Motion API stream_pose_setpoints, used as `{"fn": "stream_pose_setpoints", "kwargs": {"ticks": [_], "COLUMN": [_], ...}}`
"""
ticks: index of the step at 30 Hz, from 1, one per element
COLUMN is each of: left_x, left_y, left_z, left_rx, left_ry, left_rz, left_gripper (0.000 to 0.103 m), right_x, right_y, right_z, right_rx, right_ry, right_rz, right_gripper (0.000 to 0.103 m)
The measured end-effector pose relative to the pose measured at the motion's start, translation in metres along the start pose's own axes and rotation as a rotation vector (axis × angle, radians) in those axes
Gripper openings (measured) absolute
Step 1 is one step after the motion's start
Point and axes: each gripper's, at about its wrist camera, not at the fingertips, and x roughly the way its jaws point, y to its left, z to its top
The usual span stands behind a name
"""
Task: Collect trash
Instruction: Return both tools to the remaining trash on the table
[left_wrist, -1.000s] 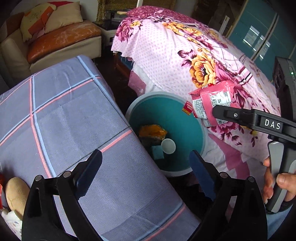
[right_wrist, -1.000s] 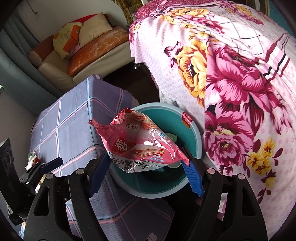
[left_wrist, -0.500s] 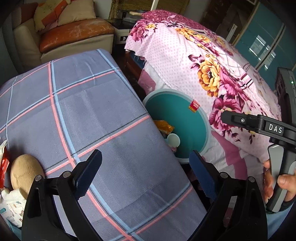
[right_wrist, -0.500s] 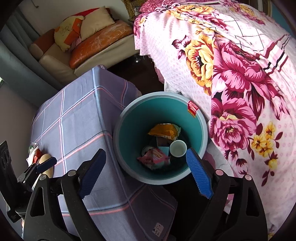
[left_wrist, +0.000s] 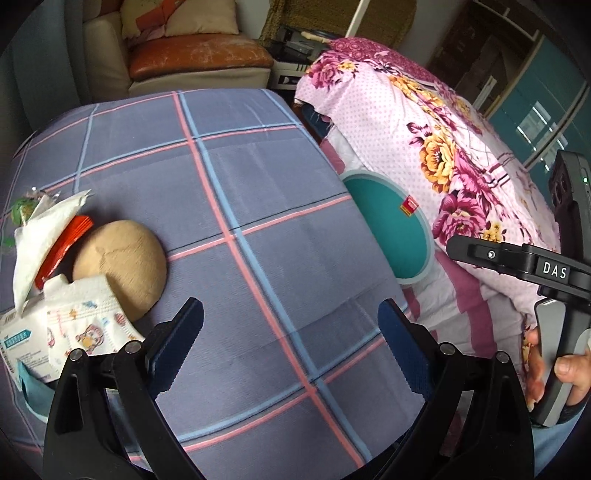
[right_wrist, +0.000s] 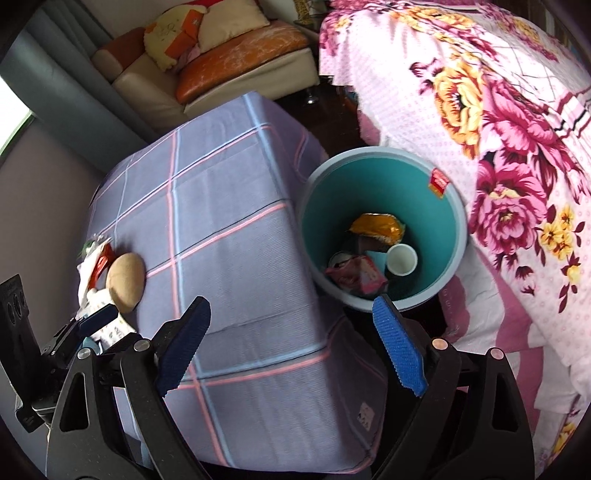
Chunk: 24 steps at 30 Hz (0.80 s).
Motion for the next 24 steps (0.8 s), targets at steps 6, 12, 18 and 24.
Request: {"fn": "stream_pose_setpoints", "kwargs": {"ticks": [6,12,18,24], "left_x": [-0.028,-0.056,-0.079,-0.088], "left_y": [0.031,0.06,0.091,0.132], "left_z": [-0.022,-0.045,-0.068,-0.092], "left_rx": [-0.046,-0.103,-0.175,-0.321], "left_ry": [-0.026,-0.056,-0.087,-0.079], "left_rz": [0.036,0.069,0.128,0.191], "left_gripper": [0.095,0.095,0.095,0.095], "right_x": [-0.003,-0.009,-0.008,0.003], "right_y": [0.042,0.077,0.104,0.131], "right_z": [-0.014,-0.028,-0.041,-0.059], "right_rx": [-0.067,-0.128,-0.179,-0.249], "right_ry": [0.003,0.009,0.02,0.049], "right_rz": [0.021,0.034,0.045,0.063], "right_gripper": [0.085,0.085,0.085,0.085]}}
